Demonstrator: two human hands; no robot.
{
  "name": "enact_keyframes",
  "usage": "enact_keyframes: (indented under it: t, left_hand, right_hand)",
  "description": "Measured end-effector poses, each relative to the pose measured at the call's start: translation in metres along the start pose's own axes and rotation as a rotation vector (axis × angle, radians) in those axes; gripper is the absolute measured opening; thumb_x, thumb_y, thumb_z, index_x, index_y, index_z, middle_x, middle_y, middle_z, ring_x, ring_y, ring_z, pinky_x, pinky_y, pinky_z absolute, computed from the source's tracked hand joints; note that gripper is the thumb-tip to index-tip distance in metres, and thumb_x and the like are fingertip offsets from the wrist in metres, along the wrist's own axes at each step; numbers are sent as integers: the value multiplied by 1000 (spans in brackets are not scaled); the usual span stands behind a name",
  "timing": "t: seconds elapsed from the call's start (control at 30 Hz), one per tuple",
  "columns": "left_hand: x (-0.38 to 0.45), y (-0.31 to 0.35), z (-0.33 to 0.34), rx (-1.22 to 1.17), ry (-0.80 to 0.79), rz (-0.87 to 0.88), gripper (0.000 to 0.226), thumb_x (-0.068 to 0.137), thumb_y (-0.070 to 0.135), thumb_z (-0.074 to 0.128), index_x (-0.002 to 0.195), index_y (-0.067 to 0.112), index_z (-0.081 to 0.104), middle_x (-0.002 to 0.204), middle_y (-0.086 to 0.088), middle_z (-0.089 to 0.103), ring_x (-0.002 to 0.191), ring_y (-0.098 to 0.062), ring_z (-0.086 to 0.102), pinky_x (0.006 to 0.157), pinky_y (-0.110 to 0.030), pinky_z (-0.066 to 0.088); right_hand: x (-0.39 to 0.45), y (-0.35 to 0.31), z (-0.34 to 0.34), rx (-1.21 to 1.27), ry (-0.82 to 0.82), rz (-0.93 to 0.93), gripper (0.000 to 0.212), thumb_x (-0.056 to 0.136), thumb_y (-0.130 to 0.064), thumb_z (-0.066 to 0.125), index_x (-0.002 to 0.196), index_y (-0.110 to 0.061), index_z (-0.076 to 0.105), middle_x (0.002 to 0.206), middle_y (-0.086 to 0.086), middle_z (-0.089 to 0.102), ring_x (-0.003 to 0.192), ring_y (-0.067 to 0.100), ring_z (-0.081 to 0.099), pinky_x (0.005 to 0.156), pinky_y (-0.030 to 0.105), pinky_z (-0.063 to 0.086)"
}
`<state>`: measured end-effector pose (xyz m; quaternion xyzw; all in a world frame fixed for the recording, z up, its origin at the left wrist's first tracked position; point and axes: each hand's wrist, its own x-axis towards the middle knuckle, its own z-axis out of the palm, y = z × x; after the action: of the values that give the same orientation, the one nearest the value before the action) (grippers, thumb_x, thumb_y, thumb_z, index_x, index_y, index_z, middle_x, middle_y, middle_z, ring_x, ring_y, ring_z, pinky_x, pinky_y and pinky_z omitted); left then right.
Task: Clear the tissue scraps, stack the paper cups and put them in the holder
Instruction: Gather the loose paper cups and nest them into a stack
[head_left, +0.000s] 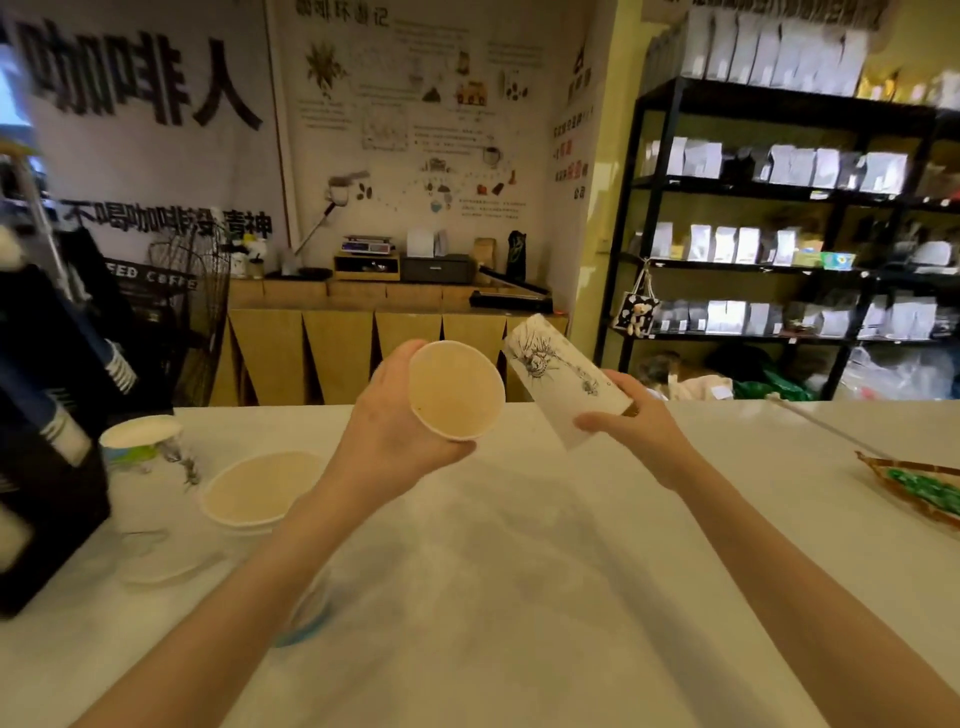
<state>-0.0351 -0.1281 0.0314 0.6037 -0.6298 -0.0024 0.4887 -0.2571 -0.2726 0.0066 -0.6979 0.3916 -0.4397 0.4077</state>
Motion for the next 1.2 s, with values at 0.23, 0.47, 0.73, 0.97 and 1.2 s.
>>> enact_keyframes:
  t: [0.23,0.47,0.73,0.97,1.2]
  left_hand:
    - [-10,-6,-85,-262,170,-126,92,59,20,81,135,20,30,119,8,47,114,-12,43,94,-33,41]
    - [-27,-27,-124,-342,237,-192,88,63,26,78,136,17,31,127,0,49,118,-18,48,95,-38,46]
    - [-46,-47,-127,-310,95,-215,85,62,26,78,134,23,32,122,6,46,112,-12,44,82,-26,44]
    - [-62,-70,-110,-209,-111,-318,92,58,39,80,135,27,30,130,4,49,106,-10,42,82,-29,40]
    - [-71,-77,-105,-259,-178,-341,90,52,45,80,130,30,36,119,11,56,107,-11,54,83,-29,49]
  right_hand:
    - [-9,-60,56,376,-97,14,54,78,-17,66,121,-25,35,116,2,52,100,21,59,90,46,50]
    - [-27,-101,86,477,-175,-81,58,64,-33,68,112,-22,39,118,2,53,103,20,60,61,29,58]
    - [-41,-130,100,454,-104,-109,64,66,-40,65,124,-20,43,126,6,54,114,26,56,91,43,51]
    - [-46,-161,121,130,-111,-215,61,69,-29,72,124,-22,47,119,1,58,107,21,59,87,37,54]
    - [-50,-188,154,-255,-295,-323,64,70,-32,73,128,-29,46,120,-5,49,104,13,51,82,28,51]
